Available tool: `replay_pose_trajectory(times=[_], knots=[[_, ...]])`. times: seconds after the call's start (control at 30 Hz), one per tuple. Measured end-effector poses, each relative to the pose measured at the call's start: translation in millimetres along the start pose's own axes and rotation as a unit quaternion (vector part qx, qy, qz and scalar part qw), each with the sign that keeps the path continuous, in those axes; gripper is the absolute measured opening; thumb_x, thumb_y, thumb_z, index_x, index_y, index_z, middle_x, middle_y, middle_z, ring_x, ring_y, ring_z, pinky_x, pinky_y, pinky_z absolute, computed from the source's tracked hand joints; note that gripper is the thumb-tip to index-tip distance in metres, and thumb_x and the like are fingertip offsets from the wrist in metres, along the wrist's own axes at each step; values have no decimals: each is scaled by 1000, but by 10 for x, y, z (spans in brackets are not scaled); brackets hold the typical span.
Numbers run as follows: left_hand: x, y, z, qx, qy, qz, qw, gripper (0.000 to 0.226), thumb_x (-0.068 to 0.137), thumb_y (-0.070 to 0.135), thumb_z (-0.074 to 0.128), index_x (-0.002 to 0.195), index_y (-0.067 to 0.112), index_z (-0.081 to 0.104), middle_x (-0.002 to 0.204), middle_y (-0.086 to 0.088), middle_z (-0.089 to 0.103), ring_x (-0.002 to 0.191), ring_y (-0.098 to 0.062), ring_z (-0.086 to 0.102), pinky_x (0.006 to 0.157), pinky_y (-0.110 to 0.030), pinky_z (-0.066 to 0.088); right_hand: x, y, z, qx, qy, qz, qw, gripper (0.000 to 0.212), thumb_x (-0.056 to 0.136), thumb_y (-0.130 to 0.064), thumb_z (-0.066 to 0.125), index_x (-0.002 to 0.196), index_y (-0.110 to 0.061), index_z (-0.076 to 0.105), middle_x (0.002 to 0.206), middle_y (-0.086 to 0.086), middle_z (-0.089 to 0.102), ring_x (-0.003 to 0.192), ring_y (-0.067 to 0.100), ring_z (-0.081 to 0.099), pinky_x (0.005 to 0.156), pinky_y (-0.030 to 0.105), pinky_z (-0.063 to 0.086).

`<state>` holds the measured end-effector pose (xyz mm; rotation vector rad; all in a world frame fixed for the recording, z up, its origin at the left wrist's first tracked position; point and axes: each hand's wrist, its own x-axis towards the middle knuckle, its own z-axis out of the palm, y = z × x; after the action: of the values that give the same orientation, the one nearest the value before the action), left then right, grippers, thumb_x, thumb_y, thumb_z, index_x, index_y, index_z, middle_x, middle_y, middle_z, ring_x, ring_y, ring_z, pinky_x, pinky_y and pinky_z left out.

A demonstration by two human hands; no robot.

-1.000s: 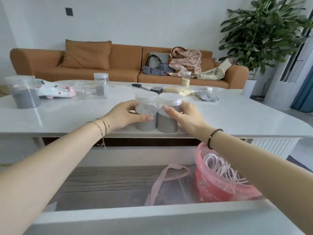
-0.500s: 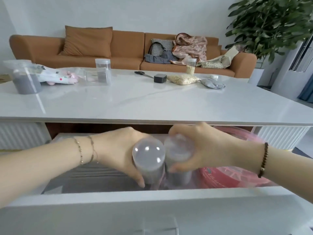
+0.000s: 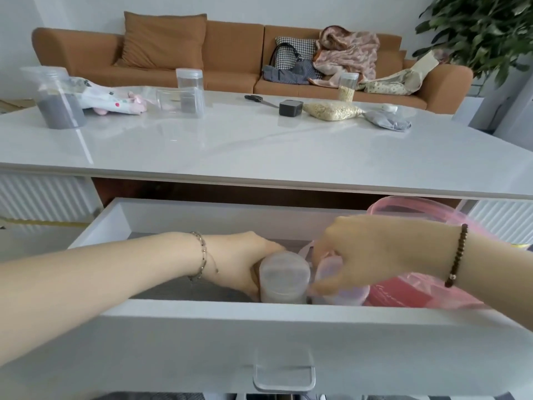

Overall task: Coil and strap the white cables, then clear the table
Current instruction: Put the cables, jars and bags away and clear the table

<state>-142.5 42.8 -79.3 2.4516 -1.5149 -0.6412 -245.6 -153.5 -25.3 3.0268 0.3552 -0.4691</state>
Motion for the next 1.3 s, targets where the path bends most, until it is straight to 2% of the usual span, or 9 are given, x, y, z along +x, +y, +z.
replay_pose_trajectory(times=[0.1, 0.47, 0.63, 0.77, 0.83, 0.93, 1.07, 1.2, 1.3], knots=[[1, -19, -5, -78, 4, 0, 997, 46, 80, 19, 82, 120, 28, 62, 110, 13, 71, 97, -2, 67, 85, -19, 53, 19, 11, -66, 81, -36, 11, 996, 56, 91, -61, 42, 53, -21, 46, 53, -6, 42, 50, 12, 38, 55, 33, 39], [-112, -37, -45, -180, -78, -29, 980, 29, 92, 20, 71, 119, 24, 60, 113, 9, 74, 100, -1, 68, 80, -7, 46, 63, -228, -67, -39, -12, 17, 999, 50, 93, -50, 32, 57, -15, 38, 58, 2, 39, 60, 22, 39, 54, 33, 31], [-88, -5, -38, -181, -80, -35, 980, 21, 96, 15, 64, 114, 24, 60, 113, 3, 75, 100, -8, 69, 92, -22, 53, 113, -280, -70, -44, -18, 22, 999, 52, 98, -47, 28, 59, -15, 40, 60, 2, 41, 57, 19, 38, 52, 31, 28], [-137, 68, -187, -99, 86, 14, 991, 29, 92, 3, 58, 106, 24, 72, 94, 10, 76, 87, 2, 68, 78, -12, 48, 117, -287, -159, -97, 112, -29, 989, 56, 85, -57, 20, 76, -18, 60, 71, -1, 61, 66, 23, 56, 57, 31, 41], [-211, 93, -385, -106, 220, 46, 969, 33, 88, -4, 57, 96, 23, 75, 80, 12, 74, 78, 0, 70, 71, -14, 49, 125, -288, -314, -96, 182, -40, 978, 46, 88, -54, 29, 87, -26, 66, 82, -7, 68, 73, 20, 62, 63, 30, 46], [-364, -26, -720, -132, 376, 62, 915, 32, 90, -6, 58, 91, 22, 74, 84, 14, 73, 78, -5, 70, 69, -16, 50, 253, -260, -612, -14, 266, -19, 964, 35, 89, -46, 42, 83, -27, 70, 78, -11, 68, 75, 17, 63, 67, 31, 51], [-514, -628, -965, -47, 423, -66, 902, 30, 93, 6, 56, 109, 28, 69, 115, 14, 67, 110, -1, 58, 92, -20, 47, 809, -176, -807, 55, 316, -32, 947, 27, 96, -36, 46, 95, -28, 72, 97, -11, 68, 91, 14, 61, 79, 34, 51], [-451, -1129, -1217, 36, 261, -282, 922, 48, 105, 38, 40, 149, 20, 39, 156, -4, 35, 144, -21, 32, 116, -31, 24, 1656, -136, -793, 154, 241, 3, 958, 37, 102, -31, 40, 135, -26, 55, 139, 3, 50, 127, 23, 46, 109, 35, 35], [-192, -1241, -1438, 40, 197, -329, 923, 59, 105, 48, 33, 155, 17, 27, 163, -9, 21, 147, -31, 26, 120, -41, 23, 2196, -179, -903, 181, 254, 81, 947, 38, 100, -27, 39, 136, -19, 52, 139, 11, 49, 128, 30, 45, 110, 39, 35]])
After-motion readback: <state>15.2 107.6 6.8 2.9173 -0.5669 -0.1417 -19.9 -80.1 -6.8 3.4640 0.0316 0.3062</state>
